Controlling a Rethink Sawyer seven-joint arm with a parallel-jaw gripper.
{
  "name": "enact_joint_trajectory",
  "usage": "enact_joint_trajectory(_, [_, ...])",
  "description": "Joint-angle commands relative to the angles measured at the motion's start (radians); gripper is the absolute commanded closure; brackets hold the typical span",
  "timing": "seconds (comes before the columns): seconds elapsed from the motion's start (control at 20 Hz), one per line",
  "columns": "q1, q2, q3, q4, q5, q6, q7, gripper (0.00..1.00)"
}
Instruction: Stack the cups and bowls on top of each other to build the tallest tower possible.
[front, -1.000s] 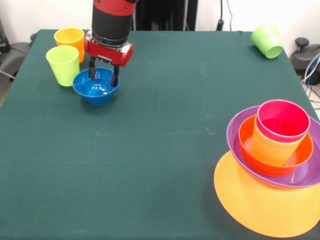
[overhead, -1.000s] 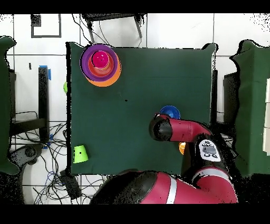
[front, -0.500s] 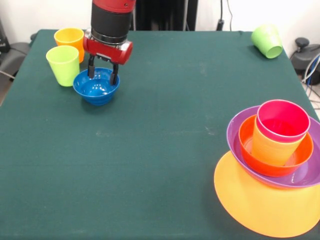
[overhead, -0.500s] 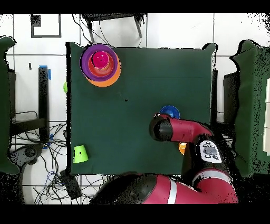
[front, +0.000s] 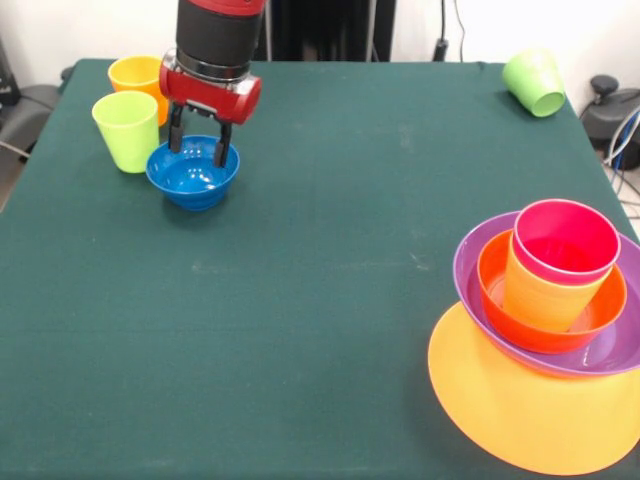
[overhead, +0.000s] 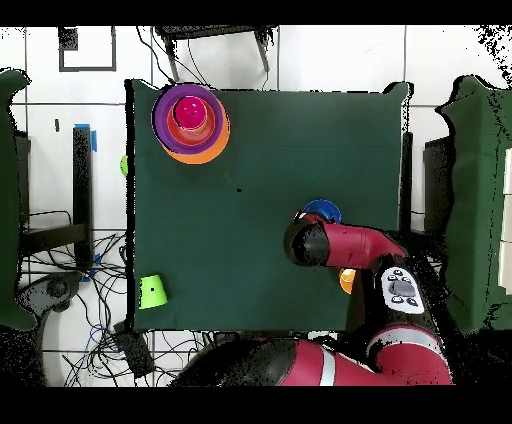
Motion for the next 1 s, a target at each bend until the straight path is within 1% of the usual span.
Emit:
enact_joint_trajectory(0.05, [0.039, -0.012, 0.1, -0.002, 0.025, 0.099, 0.043, 0.0])
enact_joint_trajectory(0.25, [0.043, -0.016, 0.117, -0.005, 0.035, 0.112, 0.041, 0.0])
enact_joint_trajectory(0.55, [0.034, -0.019, 0.155, 0.005, 0.044, 0.1, 0.035, 0.0])
enact_joint_trajectory(1.0, [0.048, -0.008, 0.154, 0.009, 0.047, 0.07, 0.065, 0.0])
